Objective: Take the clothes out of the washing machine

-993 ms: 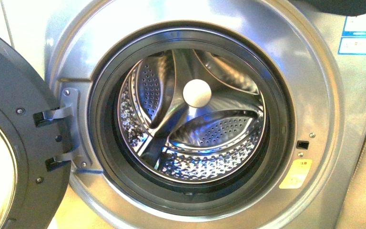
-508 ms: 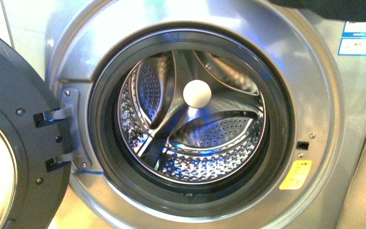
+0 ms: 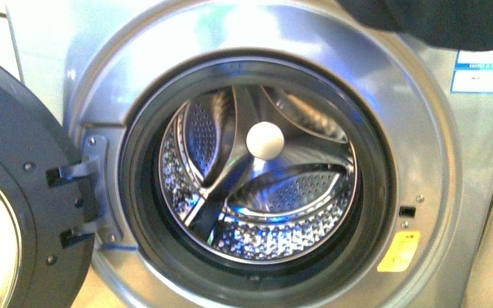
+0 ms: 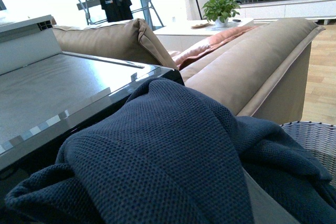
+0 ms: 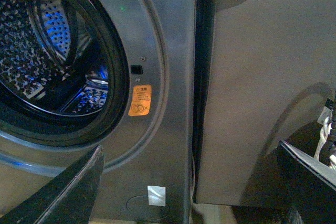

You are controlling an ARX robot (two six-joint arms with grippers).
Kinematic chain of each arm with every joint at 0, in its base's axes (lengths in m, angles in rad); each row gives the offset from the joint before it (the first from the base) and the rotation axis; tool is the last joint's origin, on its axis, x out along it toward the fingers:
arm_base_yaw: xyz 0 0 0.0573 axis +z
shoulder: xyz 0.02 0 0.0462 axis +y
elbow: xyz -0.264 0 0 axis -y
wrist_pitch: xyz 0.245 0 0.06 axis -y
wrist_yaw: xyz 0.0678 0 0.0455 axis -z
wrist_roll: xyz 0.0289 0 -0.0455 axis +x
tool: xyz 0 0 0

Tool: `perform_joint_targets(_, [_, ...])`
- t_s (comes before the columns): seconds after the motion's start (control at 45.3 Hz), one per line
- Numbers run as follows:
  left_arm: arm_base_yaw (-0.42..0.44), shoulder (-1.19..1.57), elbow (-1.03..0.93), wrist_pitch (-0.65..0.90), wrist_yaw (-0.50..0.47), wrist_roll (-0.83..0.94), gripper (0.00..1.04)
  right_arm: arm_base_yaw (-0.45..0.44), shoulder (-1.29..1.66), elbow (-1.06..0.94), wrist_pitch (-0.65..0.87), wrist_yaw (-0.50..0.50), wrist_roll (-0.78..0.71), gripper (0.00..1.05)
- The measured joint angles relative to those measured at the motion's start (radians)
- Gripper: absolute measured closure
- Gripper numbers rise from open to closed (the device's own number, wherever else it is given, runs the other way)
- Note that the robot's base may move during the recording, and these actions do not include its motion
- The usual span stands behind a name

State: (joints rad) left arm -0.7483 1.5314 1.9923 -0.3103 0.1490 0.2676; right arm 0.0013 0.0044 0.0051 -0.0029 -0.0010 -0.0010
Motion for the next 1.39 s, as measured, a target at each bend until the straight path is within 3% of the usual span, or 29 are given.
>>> perform_joint_targets(0.088, [0.000, 0.000, 0.000, 0.000, 0.000, 0.000, 0.90, -0.008, 0.002, -0.001, 0.007, -0.025, 0.007, 0.08])
perform_joint_targets(0.199, [0.000, 0.000, 0.002, 0.000, 0.000, 0.000, 0.90, -0.216, 0.108, 0.005, 0.260, -0.524, 0.152, 0.08])
perform_joint_targets(0.265, [0.000, 0.000, 0.002, 0.001, 0.000, 0.000, 0.90, -0.294, 0.192, 0.043, 0.362, -0.650, 0.185, 0.08])
perform_joint_targets(0.331, [0.000, 0.000, 0.002, 0.001, 0.000, -0.001, 0.90, -0.336, 0.260, 0.092, 0.436, -0.699, 0.198, 0.08])
perform_joint_targets(0.441, [0.000, 0.000, 0.002, 0.001, 0.000, -0.001, 0.90, -0.385, 0.393, 0.223, 0.546, -0.746, 0.211, 0.08])
perform_joint_targets(0.574, [0.000, 0.000, 0.002, 0.001, 0.000, -0.002, 0.90, -0.376, 0.479, 0.354, 0.554, -0.761, 0.210, 0.08])
perform_joint_targets(0.883, [0.000, 0.000, 0.002, 0.001, 0.000, -0.002, 0.90, -0.195, 0.646, 0.666, 0.456, -0.739, 0.074, 0.08])
perform_joint_targets(1.148, [0.000, 0.000, 0.002, 0.001, 0.000, -0.002, 0.90, -0.150, 0.774, 0.766, 0.528, -0.623, -0.053, 0.08])
perform_joint_targets(1.39, [0.000, 0.000, 0.002, 0.001, 0.000, -0.002, 0.90, -0.104, 0.841, 0.824, 0.523, -0.653, -0.142, 0.08])
